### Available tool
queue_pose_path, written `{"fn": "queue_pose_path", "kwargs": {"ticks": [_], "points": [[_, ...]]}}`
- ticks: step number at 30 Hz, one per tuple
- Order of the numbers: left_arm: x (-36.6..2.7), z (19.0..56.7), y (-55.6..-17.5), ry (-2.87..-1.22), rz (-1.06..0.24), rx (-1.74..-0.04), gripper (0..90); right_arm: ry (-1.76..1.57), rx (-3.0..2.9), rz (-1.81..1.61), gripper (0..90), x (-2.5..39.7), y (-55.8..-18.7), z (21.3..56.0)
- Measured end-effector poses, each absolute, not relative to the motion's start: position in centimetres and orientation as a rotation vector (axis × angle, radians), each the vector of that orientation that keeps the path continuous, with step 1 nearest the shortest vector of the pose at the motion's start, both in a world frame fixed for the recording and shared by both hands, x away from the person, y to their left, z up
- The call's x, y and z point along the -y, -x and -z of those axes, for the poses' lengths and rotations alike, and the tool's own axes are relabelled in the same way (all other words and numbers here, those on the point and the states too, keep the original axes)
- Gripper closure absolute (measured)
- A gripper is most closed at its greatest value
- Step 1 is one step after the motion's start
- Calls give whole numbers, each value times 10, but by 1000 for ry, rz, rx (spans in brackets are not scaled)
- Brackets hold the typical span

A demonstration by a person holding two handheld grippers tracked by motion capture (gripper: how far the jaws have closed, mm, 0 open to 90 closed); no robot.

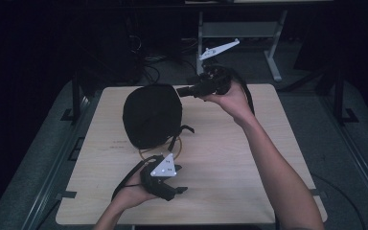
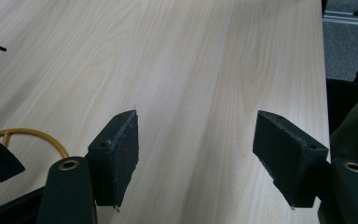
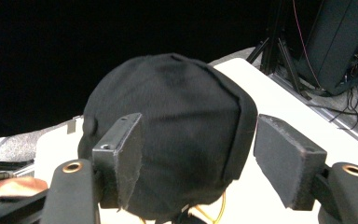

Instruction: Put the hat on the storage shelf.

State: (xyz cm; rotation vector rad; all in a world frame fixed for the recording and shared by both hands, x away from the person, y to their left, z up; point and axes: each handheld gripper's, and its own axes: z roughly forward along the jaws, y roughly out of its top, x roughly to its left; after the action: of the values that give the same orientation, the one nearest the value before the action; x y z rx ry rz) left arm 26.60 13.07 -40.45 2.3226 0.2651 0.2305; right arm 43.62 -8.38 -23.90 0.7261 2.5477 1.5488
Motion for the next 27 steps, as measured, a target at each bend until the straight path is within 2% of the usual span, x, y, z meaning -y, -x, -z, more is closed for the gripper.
{"fn": "queue_pose_path", "kwargs": {"ticks": [27], "points": [[-132, 409, -269, -2327, -234, -279, 295, -851, -2527, -1538, 247, 138, -417, 271]]}}
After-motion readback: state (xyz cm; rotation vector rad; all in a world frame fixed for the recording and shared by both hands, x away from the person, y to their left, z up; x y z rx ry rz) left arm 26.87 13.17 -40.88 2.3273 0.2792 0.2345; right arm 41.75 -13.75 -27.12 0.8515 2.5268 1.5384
